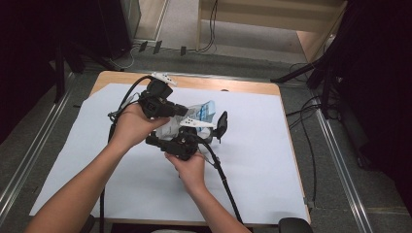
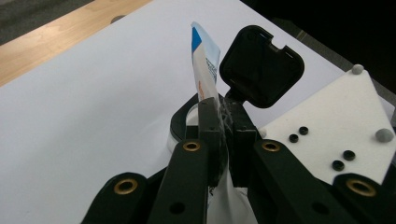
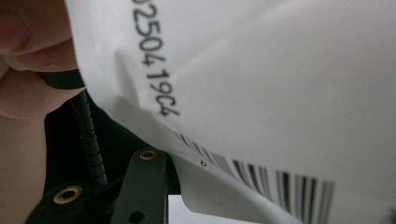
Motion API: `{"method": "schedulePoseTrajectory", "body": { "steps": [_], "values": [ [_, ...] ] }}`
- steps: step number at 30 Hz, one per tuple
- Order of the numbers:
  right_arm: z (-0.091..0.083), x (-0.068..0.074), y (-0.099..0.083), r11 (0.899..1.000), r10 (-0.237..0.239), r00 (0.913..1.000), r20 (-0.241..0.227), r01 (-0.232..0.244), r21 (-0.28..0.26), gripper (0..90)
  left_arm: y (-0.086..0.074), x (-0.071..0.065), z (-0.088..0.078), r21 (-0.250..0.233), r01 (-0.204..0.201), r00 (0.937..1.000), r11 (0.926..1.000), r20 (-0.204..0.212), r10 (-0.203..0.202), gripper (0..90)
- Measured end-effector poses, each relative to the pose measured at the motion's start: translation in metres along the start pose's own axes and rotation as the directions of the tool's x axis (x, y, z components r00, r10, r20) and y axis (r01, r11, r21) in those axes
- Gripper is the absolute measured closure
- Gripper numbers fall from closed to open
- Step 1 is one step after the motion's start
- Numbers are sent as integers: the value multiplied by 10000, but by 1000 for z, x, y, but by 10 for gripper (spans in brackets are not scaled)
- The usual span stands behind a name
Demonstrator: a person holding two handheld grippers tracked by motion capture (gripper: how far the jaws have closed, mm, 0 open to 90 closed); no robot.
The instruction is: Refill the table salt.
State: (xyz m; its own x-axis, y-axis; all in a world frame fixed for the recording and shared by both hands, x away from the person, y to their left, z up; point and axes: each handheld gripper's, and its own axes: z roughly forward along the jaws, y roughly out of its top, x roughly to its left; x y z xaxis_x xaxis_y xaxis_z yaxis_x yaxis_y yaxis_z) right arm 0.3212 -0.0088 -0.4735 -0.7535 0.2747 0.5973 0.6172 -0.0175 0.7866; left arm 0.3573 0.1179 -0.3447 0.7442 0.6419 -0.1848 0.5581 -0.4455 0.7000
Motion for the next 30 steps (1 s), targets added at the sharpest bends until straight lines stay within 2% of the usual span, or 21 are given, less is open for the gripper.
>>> {"method": "schedulePoseTrajectory", "body": {
  "steps": [15,30],
  "values": [
    [0,-2,2,9987,467,9987,-208,-471,-193,655,6,-6,4,150,-156,9999,9998,-38,157,877],
    [1,-1,1,9991,381,9992,-108,-383,-155,651,5,-5,3,192,-199,9998,9996,88,198,876]
  ]
}}
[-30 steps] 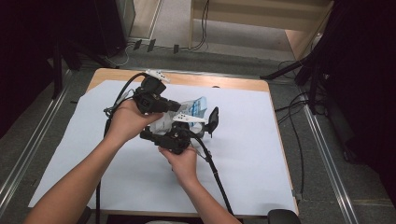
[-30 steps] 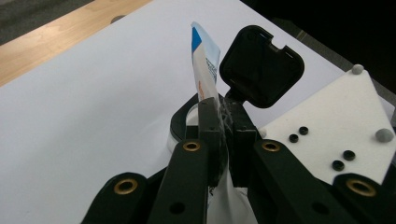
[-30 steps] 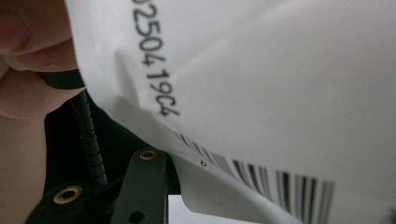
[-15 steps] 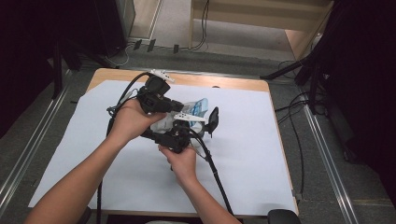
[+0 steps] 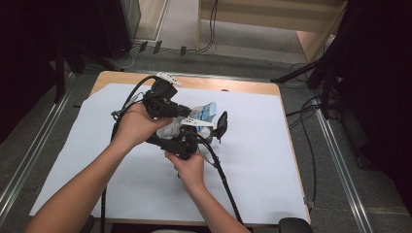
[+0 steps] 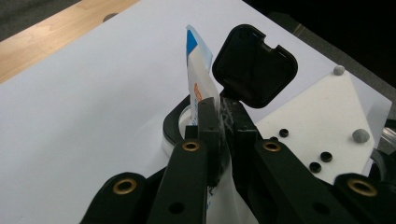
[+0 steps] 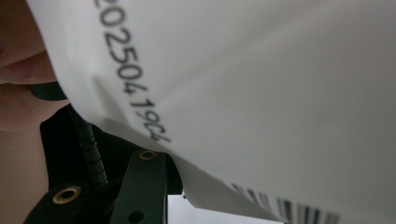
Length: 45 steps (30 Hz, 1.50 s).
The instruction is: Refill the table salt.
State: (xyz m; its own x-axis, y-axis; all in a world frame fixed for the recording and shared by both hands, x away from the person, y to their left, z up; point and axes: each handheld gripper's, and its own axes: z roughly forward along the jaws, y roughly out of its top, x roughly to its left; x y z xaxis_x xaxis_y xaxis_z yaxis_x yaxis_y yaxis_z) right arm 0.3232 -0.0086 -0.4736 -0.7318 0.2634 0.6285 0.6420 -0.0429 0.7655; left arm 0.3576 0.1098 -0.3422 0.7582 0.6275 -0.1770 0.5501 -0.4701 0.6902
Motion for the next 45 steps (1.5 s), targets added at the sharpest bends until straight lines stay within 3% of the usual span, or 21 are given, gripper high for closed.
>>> {"method": "schedulePoseTrajectory", "body": {
  "steps": [9,15,25,34,40,45],
  "values": [
    [1,0,-4,9976,-562,9977,384,546,434,634,-12,6,-1,-148,154,9997,9998,190,-151,873],
    [1,1,-8,9917,-1150,9905,753,1100,670,625,-21,10,-4,-380,173,9994,9991,311,-162,872],
    [-1,-1,-15,9852,-1506,9823,1116,1398,989,622,-30,11,-3,-366,11,9990,9993,451,6,877],
    [-3,1,-21,9674,-2294,9609,1553,2074,1454,619,-38,12,-5,-304,-85,9982,9995,591,103,882],
    [-2,1,-22,9624,-2462,9558,1607,2214,1573,610,-40,12,-6,-279,-128,9981,9995,596,144,882],
    [-3,2,-24,9484,-2907,9391,1832,2575,1850,609,-44,12,-8,-285,-161,9974,9995,699,181,883]
  ]
}}
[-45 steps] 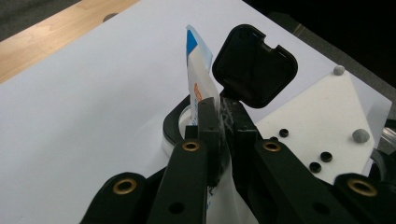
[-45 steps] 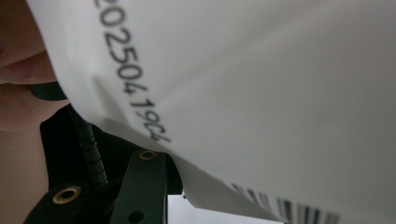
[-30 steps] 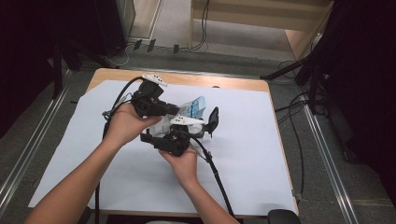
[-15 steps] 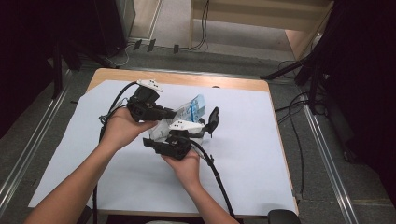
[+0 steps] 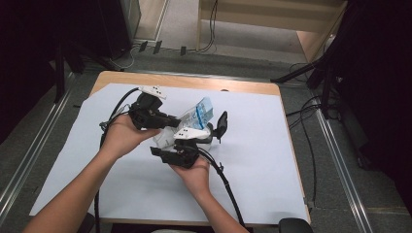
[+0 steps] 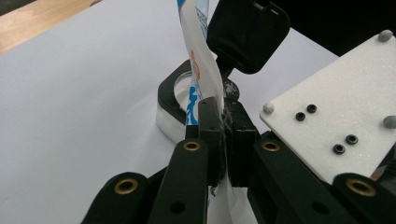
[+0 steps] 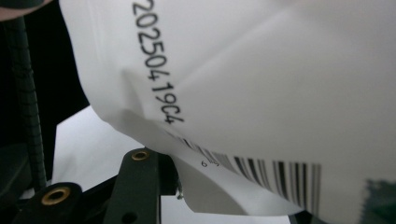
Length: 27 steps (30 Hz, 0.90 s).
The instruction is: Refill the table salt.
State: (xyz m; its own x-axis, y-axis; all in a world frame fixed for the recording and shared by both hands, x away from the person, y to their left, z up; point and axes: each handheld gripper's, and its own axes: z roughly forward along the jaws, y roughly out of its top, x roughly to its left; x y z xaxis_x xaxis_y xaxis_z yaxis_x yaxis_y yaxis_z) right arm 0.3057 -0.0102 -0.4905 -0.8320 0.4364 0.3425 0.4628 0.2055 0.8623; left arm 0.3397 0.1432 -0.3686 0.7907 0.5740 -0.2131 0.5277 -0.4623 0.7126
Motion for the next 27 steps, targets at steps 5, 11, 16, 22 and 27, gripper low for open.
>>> {"method": "schedulePoseTrajectory", "body": {
  "steps": [5,11,16,22,27],
  "values": [
    [-2,0,-2,9999,-128,9998,160,128,40,608,-2,0,-2,35,12,9999,10000,100,-12,888],
    [-5,-4,-7,10000,-4,9997,253,2,62,604,-7,2,-7,0,88,9991,10000,405,-88,891],
    [-7,-4,-8,9999,-30,9995,306,26,116,603,-10,5,-12,-21,158,9986,9999,501,-157,891],
    [-9,-4,-8,9999,-147,9989,452,145,54,602,-17,8,-19,-190,163,9984,9997,543,-152,890],
    [-12,-4,-8,9996,-285,9977,619,282,60,602,-23,12,-24,-323,263,9974,9991,682,-240,890]
  ]
}}
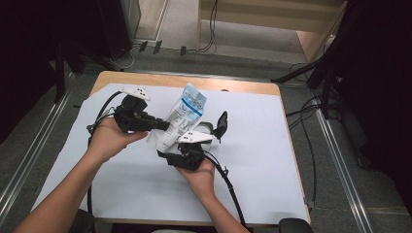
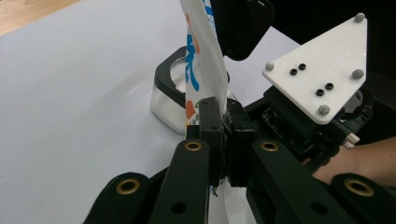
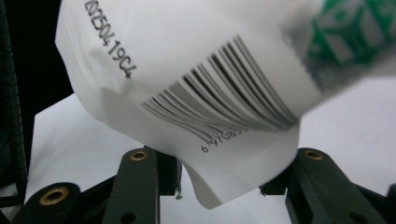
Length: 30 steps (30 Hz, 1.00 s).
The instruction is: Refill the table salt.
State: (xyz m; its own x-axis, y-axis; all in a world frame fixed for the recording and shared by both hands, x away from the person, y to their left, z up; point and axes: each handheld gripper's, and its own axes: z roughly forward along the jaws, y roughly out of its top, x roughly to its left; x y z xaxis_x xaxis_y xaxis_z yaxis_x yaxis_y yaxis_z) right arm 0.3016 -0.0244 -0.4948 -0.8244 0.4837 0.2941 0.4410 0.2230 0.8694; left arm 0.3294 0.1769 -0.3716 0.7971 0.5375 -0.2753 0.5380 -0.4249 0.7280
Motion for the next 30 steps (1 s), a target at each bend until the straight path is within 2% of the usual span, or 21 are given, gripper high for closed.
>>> {"method": "schedulePoseTrajectory", "body": {
  "steps": [5,7,14,24,26,29,30],
  "values": [
    [-2,0,0,9997,-214,9996,175,212,101,601,-6,0,-5,-25,-53,9998,10000,210,53,890],
    [-4,-2,0,9999,-147,9997,189,145,76,599,-9,-1,-7,126,-163,9996,9998,217,160,889],
    [-11,-5,3,9993,-318,9986,422,309,211,602,-19,1,-13,95,-275,9988,9996,408,271,886],
    [-20,-11,10,9968,-637,9954,716,600,531,616,-19,0,-10,132,-429,9972,9990,625,420,876],
    [-22,-13,12,9968,-606,9953,753,563,571,616,-19,-1,-11,121,-462,9976,9989,526,455,878],
    [-25,-15,14,9968,-602,9953,762,559,570,616,-17,-1,-10,-59,-406,9984,9992,396,408,895],
    [-27,-16,15,9969,-577,9953,773,533,584,616,-17,0,-10,-213,-386,9981,9990,465,396,899]
  ]
}}
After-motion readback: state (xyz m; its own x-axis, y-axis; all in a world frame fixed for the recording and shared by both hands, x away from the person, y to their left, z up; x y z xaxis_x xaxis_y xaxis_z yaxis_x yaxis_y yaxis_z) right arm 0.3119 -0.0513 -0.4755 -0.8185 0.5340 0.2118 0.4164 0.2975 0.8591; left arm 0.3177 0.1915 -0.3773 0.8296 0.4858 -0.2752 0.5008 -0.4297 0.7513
